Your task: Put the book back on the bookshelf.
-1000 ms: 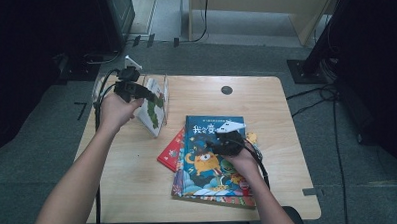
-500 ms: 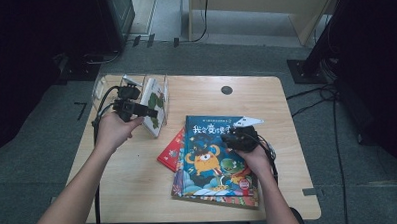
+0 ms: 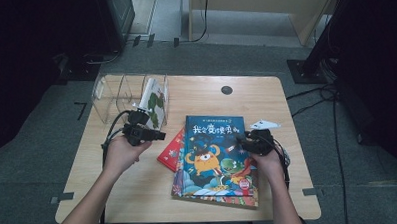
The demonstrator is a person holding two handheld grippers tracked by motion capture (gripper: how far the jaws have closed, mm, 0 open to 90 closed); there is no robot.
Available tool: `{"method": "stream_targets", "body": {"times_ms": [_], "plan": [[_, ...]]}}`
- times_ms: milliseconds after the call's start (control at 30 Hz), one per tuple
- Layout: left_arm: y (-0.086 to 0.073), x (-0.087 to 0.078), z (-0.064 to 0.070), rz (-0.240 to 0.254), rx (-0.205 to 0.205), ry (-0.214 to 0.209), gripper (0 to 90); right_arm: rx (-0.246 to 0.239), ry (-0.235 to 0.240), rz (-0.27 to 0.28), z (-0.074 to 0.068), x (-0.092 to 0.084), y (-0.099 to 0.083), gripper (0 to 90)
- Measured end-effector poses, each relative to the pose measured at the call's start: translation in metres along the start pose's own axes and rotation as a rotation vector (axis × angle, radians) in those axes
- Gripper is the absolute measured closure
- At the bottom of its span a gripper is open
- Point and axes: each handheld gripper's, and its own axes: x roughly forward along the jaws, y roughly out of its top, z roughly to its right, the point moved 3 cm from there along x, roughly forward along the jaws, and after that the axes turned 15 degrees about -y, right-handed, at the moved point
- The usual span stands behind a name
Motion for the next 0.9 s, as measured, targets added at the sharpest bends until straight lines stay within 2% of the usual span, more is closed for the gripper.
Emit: {"method": "stream_targets", "body": {"times_ms": [100, 200, 267, 400, 467, 567, 633, 733, 767, 833, 900], "plan": [[-0.009, 0.011, 0.002, -0.012, 0.034, -0.014, 68.0, 0.016, -0.010, -0.006, 0.005, -0.004, -0.006, 58.4], [-0.017, 0.021, 0.002, -0.015, 0.033, -0.033, 68.8, 0.031, -0.015, -0.004, 0.009, -0.007, -0.010, 61.2], [-0.021, 0.026, 0.003, -0.020, 0.045, -0.029, 70.9, 0.039, -0.022, -0.004, 0.012, -0.010, -0.013, 63.9], [-0.028, 0.031, 0.006, -0.017, 0.061, -0.040, 75.6, 0.055, -0.030, -0.004, 0.016, -0.014, -0.017, 73.1], [-0.032, 0.034, 0.007, -0.013, 0.069, -0.048, 78.3, 0.061, -0.069, -0.014, 0.019, -0.016, -0.019, 78.8], [-0.038, 0.037, 0.007, -0.004, 0.078, -0.056, 82.5, 0.082, -0.055, -0.027, 0.022, -0.016, -0.022, 83.9], [-0.042, 0.038, 0.006, -0.002, 0.080, -0.060, 83.6, 0.064, -0.044, -0.042, 0.020, -0.012, -0.023, 84.2], [-0.047, 0.041, 0.006, -0.017, 0.078, -0.074, 84.1, 0.064, -0.022, -0.038, 0.016, -0.010, -0.021, 84.7], [-0.048, 0.042, 0.007, -0.012, 0.077, -0.082, 84.1, 0.061, -0.016, -0.038, 0.014, -0.009, -0.020, 87.6], [-0.052, 0.044, 0.010, -0.018, 0.082, -0.095, 84.1, 0.030, -0.035, -0.037, 0.011, -0.009, -0.019, 88.9], [-0.053, 0.047, 0.014, -0.013, 0.096, -0.093, 84.1, 0.031, -0.033, -0.039, 0.011, -0.008, -0.018, 88.8]]}}
